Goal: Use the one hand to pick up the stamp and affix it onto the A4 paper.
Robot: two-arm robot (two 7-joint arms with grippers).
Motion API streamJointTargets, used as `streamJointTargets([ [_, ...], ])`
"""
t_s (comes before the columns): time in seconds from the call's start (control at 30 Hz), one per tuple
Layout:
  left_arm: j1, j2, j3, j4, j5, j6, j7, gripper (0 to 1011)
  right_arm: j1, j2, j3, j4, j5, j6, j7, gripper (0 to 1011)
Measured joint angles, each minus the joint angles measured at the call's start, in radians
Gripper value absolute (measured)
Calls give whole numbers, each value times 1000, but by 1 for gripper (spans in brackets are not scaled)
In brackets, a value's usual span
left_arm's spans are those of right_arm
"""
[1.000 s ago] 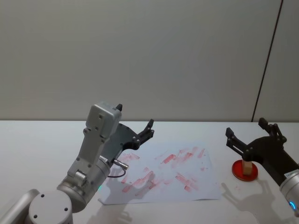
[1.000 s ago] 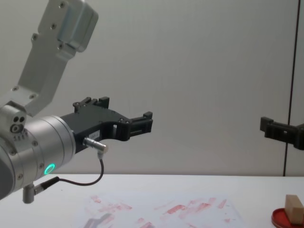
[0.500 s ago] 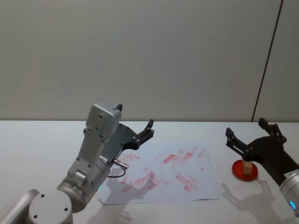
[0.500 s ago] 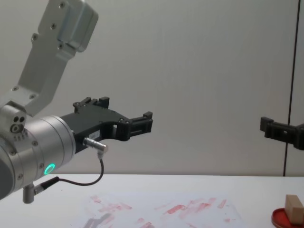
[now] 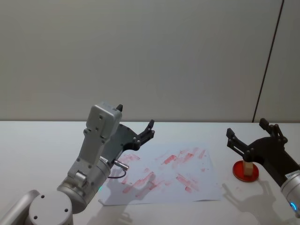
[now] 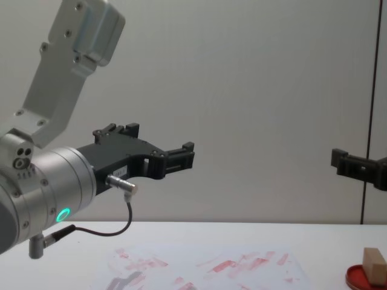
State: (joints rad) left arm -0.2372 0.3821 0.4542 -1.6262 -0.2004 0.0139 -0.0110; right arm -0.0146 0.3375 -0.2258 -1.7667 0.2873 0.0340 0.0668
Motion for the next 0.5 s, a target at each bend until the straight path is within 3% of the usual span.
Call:
streamJointTargets([
  [0.5, 0, 0, 0, 0, 0, 0, 0, 1003, 0, 0, 0, 0, 0, 0, 0, 1001],
])
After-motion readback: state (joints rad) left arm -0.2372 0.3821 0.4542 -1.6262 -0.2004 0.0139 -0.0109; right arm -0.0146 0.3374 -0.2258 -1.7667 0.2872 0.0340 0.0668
